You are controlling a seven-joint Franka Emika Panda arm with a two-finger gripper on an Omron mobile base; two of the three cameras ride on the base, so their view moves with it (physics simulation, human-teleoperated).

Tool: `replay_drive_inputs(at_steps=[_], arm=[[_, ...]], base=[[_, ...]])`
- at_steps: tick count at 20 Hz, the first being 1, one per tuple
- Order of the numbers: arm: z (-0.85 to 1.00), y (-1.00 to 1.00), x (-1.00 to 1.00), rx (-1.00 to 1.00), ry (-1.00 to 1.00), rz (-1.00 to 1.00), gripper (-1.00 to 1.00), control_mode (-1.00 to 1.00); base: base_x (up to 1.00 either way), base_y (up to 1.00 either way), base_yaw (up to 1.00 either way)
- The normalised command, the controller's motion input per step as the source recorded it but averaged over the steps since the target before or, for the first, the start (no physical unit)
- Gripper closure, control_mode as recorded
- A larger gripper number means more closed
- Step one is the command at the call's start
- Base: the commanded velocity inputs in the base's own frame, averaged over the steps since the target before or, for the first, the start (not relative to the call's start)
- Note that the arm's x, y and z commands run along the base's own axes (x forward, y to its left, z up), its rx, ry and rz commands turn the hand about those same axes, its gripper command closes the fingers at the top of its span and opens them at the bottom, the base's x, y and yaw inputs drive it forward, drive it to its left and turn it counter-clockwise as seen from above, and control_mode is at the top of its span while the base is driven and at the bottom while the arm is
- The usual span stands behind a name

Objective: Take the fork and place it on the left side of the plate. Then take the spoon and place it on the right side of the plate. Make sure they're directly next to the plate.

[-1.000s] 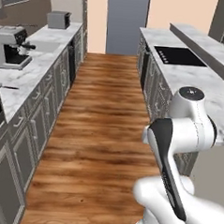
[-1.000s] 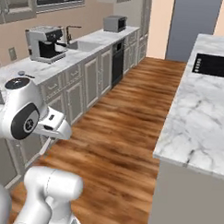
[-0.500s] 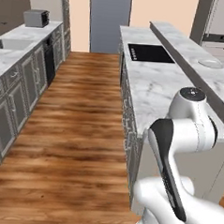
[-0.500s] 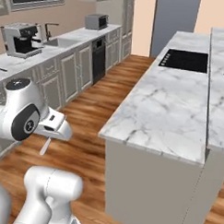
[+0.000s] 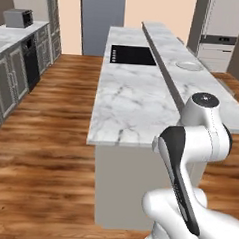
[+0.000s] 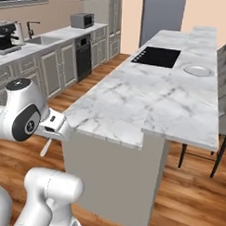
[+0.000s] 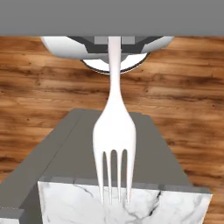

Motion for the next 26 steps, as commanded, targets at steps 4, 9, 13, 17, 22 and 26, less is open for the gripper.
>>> replay_drive_inputs(at_steps=[4,9,13,17,22,26], arm=[[0.00,0.00,0.00,0.00,0.00,0.00,1.00,1.00],[0.00,0.00,0.00,0.00,0.00,0.00,1.00,1.00],[0.00,0.00,0.00,0.00,0.00,0.00,1.00,1.00],[0.00,0.00,0.00,0.00,0.00,0.00,1.00,1.00],[0.00,0.00,0.00,0.00,0.00,0.00,1.00,1.00],[0.00,0.00,0.00,0.00,0.00,0.00,1.00,1.00]], base=[[0.06,-1.00,0.02],[0.16,-1.00,0.04],[0.28,-1.00,0.04],[0.37,-1.00,0.05],[0.39,-1.00,0.05],[0.44,-1.00,0.07]])
